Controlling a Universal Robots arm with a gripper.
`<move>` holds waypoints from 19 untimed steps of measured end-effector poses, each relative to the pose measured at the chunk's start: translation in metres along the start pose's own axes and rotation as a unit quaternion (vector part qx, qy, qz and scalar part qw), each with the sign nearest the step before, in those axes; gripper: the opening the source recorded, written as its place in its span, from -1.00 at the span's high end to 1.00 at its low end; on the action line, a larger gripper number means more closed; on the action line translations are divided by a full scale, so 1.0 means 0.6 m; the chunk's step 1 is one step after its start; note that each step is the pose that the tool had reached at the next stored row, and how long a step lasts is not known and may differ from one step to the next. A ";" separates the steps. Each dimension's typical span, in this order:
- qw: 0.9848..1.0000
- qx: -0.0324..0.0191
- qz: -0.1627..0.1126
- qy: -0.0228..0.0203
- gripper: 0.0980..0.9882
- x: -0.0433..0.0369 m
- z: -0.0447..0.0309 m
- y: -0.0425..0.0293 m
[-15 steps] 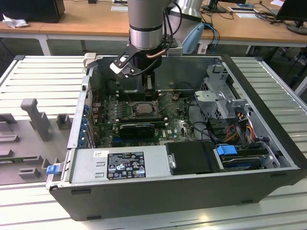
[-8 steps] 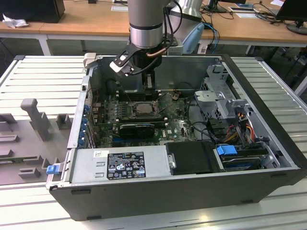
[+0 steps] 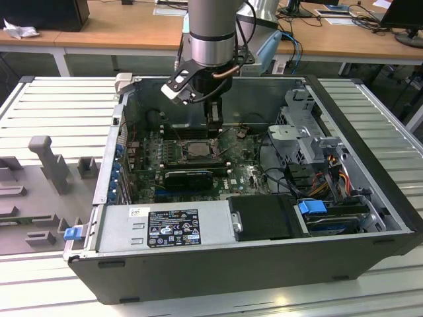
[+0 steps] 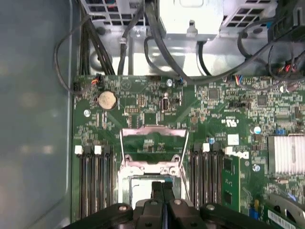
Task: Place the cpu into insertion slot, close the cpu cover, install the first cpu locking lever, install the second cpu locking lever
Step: 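Close the cpu cover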
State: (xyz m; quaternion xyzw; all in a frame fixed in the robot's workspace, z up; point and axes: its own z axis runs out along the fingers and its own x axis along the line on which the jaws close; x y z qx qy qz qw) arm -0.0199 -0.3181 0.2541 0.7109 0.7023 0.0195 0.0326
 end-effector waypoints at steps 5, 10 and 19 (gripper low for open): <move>1.000 0.000 0.000 0.000 0.98 0.000 -0.005 0.000; 1.000 0.000 0.000 0.000 0.98 0.000 -0.013 0.005; 1.000 0.000 0.000 0.000 0.98 0.000 -0.025 0.009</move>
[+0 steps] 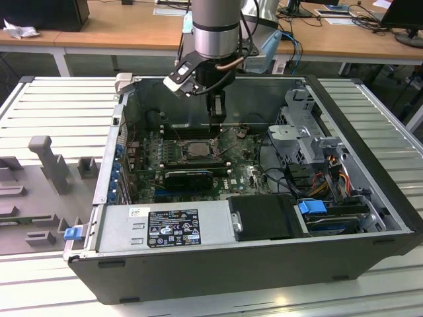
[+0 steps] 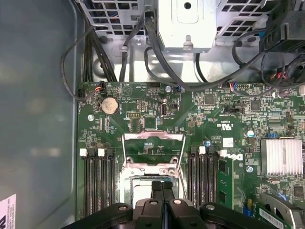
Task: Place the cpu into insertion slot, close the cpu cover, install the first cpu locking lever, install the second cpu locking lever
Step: 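Close the cpu cover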
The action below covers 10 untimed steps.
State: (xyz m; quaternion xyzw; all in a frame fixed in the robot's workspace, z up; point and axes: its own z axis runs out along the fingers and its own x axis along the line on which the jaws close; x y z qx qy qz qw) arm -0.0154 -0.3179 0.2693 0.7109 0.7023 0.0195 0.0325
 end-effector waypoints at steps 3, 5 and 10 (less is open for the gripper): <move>1.000 0.000 0.000 0.000 0.98 0.000 -0.002 0.001; 1.000 0.000 0.000 0.000 0.98 0.000 -0.003 0.002; 1.000 0.000 0.000 0.000 0.98 0.000 -0.004 0.009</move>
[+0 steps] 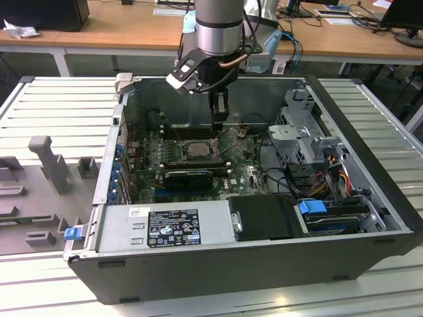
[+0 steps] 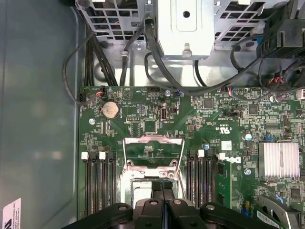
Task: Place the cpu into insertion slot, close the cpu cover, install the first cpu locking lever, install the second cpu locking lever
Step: 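Close the cpu cover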
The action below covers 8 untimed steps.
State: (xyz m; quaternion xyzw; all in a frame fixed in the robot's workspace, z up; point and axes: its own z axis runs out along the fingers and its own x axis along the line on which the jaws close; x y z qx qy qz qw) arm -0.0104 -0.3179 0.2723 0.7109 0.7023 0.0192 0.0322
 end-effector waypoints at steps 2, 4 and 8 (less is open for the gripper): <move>1.000 0.000 0.000 0.000 0.98 0.000 0.000 0.004; 1.000 0.000 0.000 0.000 0.98 0.000 0.000 0.007; 1.000 0.001 0.000 0.000 0.98 0.000 0.002 0.026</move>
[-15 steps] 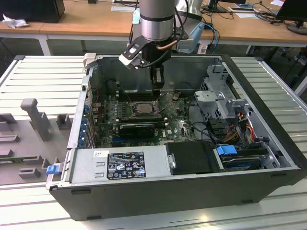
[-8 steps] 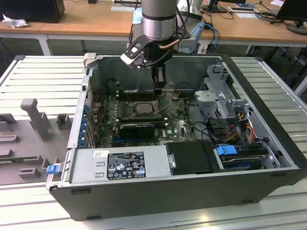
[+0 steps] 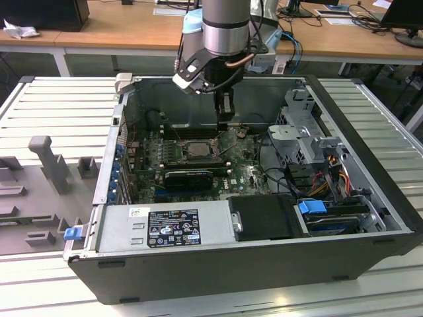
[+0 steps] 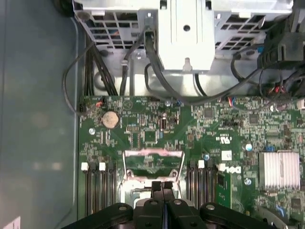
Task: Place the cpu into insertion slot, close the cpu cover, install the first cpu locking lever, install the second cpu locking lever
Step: 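Close the cpu cover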
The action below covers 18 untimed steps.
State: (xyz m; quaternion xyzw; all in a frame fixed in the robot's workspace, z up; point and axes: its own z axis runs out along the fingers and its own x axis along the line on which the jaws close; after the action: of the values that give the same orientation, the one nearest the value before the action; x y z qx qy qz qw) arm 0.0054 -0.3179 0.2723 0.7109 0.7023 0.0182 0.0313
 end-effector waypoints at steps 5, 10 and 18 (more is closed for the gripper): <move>1.000 0.000 0.000 0.000 0.98 0.000 0.001 0.020; 1.000 0.000 0.000 0.000 0.98 0.000 0.003 0.027; 1.000 0.000 0.000 0.000 0.98 0.001 0.004 0.035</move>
State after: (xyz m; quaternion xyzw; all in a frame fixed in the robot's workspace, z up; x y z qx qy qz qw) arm 0.0263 -0.3179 0.2713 0.7109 0.7023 0.0181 0.0310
